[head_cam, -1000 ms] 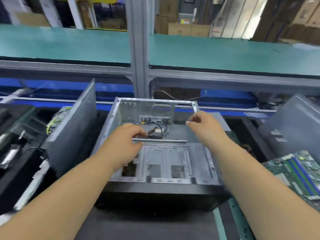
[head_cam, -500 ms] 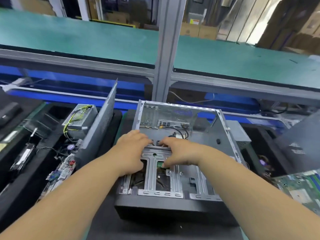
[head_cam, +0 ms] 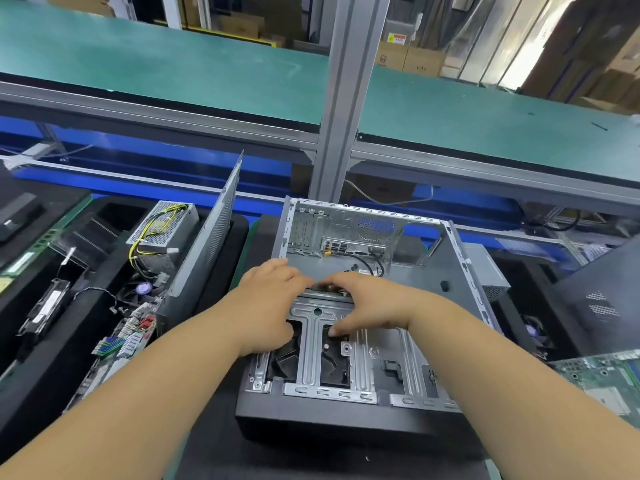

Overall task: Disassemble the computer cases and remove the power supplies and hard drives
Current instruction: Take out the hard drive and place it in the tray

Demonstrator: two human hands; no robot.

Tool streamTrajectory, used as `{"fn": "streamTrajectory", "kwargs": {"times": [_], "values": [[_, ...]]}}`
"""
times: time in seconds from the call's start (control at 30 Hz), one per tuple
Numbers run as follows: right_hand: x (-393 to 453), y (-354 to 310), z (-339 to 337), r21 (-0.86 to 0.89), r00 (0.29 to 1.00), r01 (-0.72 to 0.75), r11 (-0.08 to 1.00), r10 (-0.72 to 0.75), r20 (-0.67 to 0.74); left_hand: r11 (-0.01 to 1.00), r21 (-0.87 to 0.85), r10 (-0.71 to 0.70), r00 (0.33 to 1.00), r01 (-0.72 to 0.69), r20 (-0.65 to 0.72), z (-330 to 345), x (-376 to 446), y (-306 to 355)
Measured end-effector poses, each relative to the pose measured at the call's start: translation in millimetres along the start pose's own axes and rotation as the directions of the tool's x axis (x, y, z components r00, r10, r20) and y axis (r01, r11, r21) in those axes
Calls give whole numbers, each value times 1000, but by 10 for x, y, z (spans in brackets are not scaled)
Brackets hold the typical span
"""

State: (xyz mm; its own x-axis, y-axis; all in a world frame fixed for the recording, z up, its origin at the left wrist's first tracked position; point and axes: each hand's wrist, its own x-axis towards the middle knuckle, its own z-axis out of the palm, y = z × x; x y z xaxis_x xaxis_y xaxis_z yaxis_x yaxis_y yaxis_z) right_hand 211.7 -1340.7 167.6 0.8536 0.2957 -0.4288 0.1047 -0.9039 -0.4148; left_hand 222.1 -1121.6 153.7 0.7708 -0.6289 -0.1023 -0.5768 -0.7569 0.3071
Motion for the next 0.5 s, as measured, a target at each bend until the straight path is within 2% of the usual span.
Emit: {"fn": "streamTrajectory", "kwargs": {"times": [0.07,0.13,0.27,0.4,0.5], "values": [[27,3,-83,92,996,-26,995,18,90,993,-119,-7,1000,8,1,-62,-23,-26],[116,0,-141,136,993,-90,987,79,86,968,-244,-63,997,51,-40,-100,-33,-41],[304,-7,-167,52,977,-198,979,193,92,898,-419,-208,968,131,-143,-92,-26,-8],[438,97,-114,352,962,-270,896,235,139,820,-548,-318,928,166,-195,-87,2,14],[509,163,-105,428,963,-270,862,255,91,774,-602,-377,906,194,-193,-112,44,11]]}}
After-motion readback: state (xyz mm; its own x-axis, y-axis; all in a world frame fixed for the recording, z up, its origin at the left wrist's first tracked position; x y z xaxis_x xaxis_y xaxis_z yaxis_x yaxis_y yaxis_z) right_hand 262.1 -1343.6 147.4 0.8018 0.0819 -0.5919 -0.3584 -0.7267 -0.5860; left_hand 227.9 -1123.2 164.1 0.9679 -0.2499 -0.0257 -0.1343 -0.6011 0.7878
